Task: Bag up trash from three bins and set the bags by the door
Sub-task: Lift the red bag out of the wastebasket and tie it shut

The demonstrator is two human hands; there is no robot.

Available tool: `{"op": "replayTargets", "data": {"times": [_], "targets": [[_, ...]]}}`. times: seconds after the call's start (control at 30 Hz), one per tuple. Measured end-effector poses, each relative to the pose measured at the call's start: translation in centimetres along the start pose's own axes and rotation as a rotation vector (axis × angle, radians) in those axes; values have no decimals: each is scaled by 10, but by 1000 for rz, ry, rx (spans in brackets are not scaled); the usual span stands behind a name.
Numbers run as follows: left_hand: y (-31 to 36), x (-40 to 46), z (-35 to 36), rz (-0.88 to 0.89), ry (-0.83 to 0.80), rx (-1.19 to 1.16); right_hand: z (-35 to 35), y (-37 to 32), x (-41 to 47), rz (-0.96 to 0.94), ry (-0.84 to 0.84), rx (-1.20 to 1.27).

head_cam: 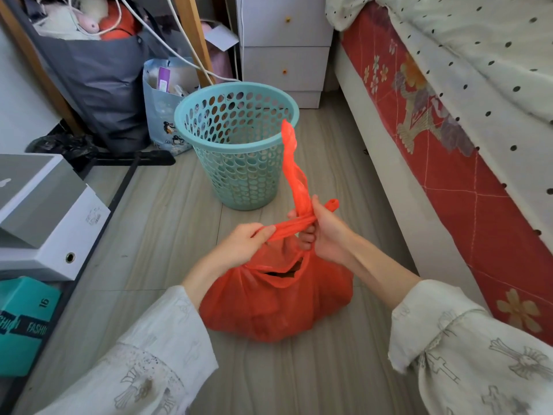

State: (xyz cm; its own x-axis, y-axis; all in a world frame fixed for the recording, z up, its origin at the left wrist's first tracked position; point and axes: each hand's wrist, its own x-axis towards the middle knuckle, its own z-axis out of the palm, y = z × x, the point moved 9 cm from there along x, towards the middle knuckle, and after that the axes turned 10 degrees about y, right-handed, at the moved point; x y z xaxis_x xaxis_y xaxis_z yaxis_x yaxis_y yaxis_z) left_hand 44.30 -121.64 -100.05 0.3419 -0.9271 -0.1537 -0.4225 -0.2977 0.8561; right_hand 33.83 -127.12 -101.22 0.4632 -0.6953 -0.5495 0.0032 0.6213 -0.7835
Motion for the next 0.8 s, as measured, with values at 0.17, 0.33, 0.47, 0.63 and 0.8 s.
{"op": "replayTargets", "data": {"times": [0.17,0.33,0.47,0.63,0.8], "targets": [[-22,-6,-1,-305,-90,-549,1,7,-4,-57,-132,-411],[-23,-8,-8,-388,-78,-683,-1,-6,-6,-288,-50,-787],[-18,-9,-11,-384,-56,-678,-12,-22,4,-472,235,-828],[-5,-15,-8,-350,-125,-665,-21,-22,8,-367,336,-348],[-10,-14,-11,-362,-65,-582,-24,-23,9,-273,249,13]]}}
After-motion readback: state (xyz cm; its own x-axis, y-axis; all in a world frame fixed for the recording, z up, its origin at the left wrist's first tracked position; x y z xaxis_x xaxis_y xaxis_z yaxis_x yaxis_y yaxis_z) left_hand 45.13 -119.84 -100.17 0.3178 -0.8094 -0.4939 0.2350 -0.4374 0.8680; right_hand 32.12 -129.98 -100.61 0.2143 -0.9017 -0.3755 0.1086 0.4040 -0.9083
